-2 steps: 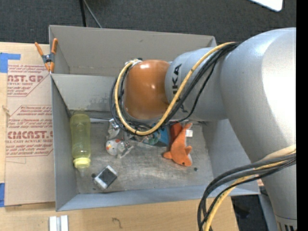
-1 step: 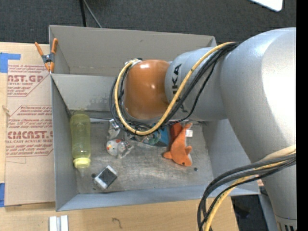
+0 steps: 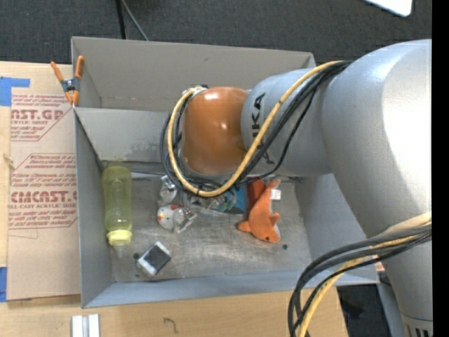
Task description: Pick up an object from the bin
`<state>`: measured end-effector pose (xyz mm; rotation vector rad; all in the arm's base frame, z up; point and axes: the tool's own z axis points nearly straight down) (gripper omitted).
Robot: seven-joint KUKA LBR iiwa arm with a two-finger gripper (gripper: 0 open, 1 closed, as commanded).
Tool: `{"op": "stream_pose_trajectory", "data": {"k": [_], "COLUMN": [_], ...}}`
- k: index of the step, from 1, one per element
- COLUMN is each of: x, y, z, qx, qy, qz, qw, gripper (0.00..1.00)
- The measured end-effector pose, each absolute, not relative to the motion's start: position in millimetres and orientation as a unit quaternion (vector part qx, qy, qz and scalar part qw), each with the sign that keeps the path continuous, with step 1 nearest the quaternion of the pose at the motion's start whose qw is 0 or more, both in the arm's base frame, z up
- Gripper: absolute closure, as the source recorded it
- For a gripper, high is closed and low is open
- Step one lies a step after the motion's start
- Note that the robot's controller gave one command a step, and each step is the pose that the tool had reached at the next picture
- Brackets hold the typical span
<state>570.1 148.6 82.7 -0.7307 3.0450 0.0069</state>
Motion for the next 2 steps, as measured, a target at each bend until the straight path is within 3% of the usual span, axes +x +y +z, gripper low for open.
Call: {"op": "stream_pose_trajectory", "data": {"k": [1,2], "x": [567.9,567.1], "y": [148,147], "z": [90,110], "qx": [-0.233,-0.233], "qy": [0.973,0.973], "qz": [0.001,0.001], "qw": [-0.001,-0.003], "gripper": [1.00,1.00]}}
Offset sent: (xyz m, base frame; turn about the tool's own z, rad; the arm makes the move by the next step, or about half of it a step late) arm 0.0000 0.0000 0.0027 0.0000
